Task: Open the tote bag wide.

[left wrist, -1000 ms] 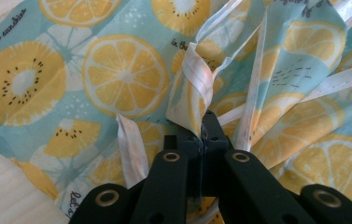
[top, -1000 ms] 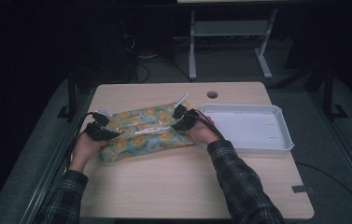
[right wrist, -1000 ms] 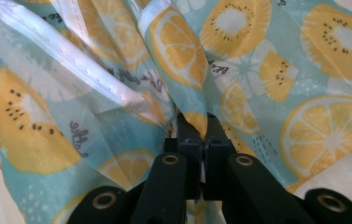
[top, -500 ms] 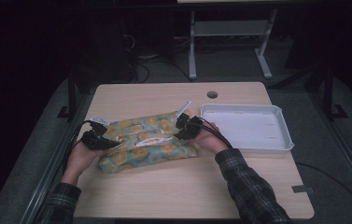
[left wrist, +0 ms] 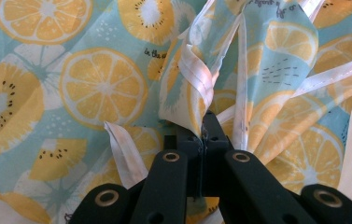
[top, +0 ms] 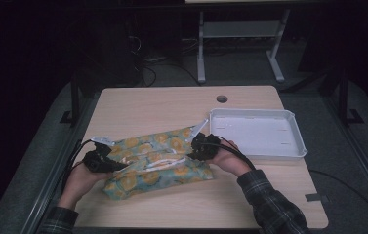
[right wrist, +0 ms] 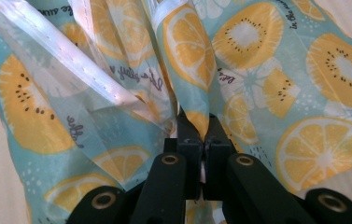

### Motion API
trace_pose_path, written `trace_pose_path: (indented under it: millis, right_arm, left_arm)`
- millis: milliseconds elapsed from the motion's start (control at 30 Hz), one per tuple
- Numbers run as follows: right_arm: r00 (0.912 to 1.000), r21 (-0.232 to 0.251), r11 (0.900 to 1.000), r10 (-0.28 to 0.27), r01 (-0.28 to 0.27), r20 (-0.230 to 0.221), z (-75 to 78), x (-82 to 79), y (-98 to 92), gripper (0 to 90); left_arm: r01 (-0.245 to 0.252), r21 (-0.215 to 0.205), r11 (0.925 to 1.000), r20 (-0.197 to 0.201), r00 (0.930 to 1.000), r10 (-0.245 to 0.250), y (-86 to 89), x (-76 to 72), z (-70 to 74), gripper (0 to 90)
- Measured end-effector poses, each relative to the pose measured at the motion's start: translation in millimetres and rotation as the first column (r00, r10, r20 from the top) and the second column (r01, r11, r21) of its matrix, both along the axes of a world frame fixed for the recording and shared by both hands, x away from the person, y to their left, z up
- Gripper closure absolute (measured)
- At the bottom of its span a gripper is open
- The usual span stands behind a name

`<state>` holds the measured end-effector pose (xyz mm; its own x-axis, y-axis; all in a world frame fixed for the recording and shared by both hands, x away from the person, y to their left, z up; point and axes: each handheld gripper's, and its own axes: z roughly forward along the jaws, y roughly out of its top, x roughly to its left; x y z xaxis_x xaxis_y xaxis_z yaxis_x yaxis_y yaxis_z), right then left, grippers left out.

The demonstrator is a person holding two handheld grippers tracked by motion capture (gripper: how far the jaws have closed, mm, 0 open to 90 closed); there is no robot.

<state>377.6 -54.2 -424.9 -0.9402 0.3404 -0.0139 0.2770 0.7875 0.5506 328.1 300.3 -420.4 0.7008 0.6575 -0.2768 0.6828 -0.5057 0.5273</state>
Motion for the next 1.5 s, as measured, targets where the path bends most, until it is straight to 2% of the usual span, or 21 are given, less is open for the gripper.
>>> trace_pose_path:
  millis: [233, 467, 667, 733, 800, 900, 1000, 1067, 1167, 1200, 1333, 1433, 1500]
  right_arm:
    - [0.9993, -0.017, 0.999, 0.038, -0.038, -0.004, 1.2, -20.6, -4.5, 87.3]
    - [0.9992, -0.027, 0.999, 0.037, -0.037, -0.018, -7.0, -23.7, -3.2, 87.1]
    - [0.999, -0.046, 0.999, 0.022, -0.023, -0.038, -13.8, -20.9, -4.2, 86.0]
    - [0.9986, -0.046, 0.999, 0.011, -0.014, -0.052, -15.9, -19.8, -4.8, 82.7]
    - [0.9988, -0.039, 0.999, 0.004, -0.006, -0.049, -15.0, -19.1, -6.5, 78.9]
    - [0.9984, 0.002, 1.0, -0.02, 0.02, -0.053, -8.8, -17.1, -13.7, 72.3]
    - [0.9983, 0.054, 0.998, -0.04, 0.042, -0.042, -1.0, -14.3, -22.9, 65.8]
    - [0.9962, 0.081, 0.995, -0.06, 0.065, -0.063, 5.1, -14.6, -28.7, 60.4]
    - [0.9946, 0.111, 0.99, -0.084, 0.091, -0.06, 13.5, -16.6, -36.6, 53.3]
    - [0.9956, 0.12, 0.989, -0.083, 0.088, -0.043, 16.1, -17.1, -39.5, 51.6]
    - [0.9933, 0.173, 0.978, -0.108, 0.114, -0.041, 27.4, -22.0, -49.0, 47.2]
    - [0.9953, 0.199, 0.975, -0.096, 0.097, -0.017, 32.8, -24.5, -55.0, 46.1]
    - [0.9956, 0.213, 0.973, -0.092, 0.093, -0.017, 35.7, -27.1, -56.6, 45.9]
  left_arm:
    - [0.034, 0.004, 0.9994, -0.016, 0.9993, -0.034, -3.4, -21.3, -6.3, 88.4]
    - [0.069, 0.081, 0.9944, -0.032, 0.9973, -0.066, -9.5, -20.7, -14.7, 87.7]
    - [0.065, 0.11, 0.9918, -0.027, 0.9977, -0.062, -12.2, -20.3, -18.8, 86.6]
    - [0.06, 0.117, 0.9913, -0.017, 0.9981, -0.059, -11.8, -20.0, -18.7, 84.4]
    - [0.052, 0.114, 0.9921, -0.004, 0.9986, -0.052, -9.9, -20.3, -16.9, 79.8]
    - [0.027, 0.091, 0.9955, 0.032, 0.999, -0.03, -2.8, -21.2, -10.1, 69.4]
    - [0.009, 0.048, 0.9988, 0.068, 0.9976, -0.012, 6.3, -22.2, -0.7, 59.6]
    - [-0.006, 0.025, 0.9997, 0.092, 0.9958, 0.003, 11.5, -23.5, 5.2, 53.8]
    - [-0.016, 0.001, 0.9999, 0.122, 0.9924, 0.016, 19.3, -26.6, 14.0, 47.9]
    - [-0.022, -0.003, 0.9997, 0.13, 0.9912, 0.022, 21.4, -28.0, 17.0, 46.2]
    - [-0.032, -0.027, 0.9991, 0.173, 0.9843, 0.036, 29.2, -33.9, 29.6, 41.1]
    - [-0.038, -0.042, 0.9984, 0.198, 0.9792, 0.046, 34.7, -39.0, 39.1, 39.0]
    - [-0.042, -0.051, 0.9978, 0.211, 0.976, 0.052, 37.6, -42.5, 44.2, 38.1]
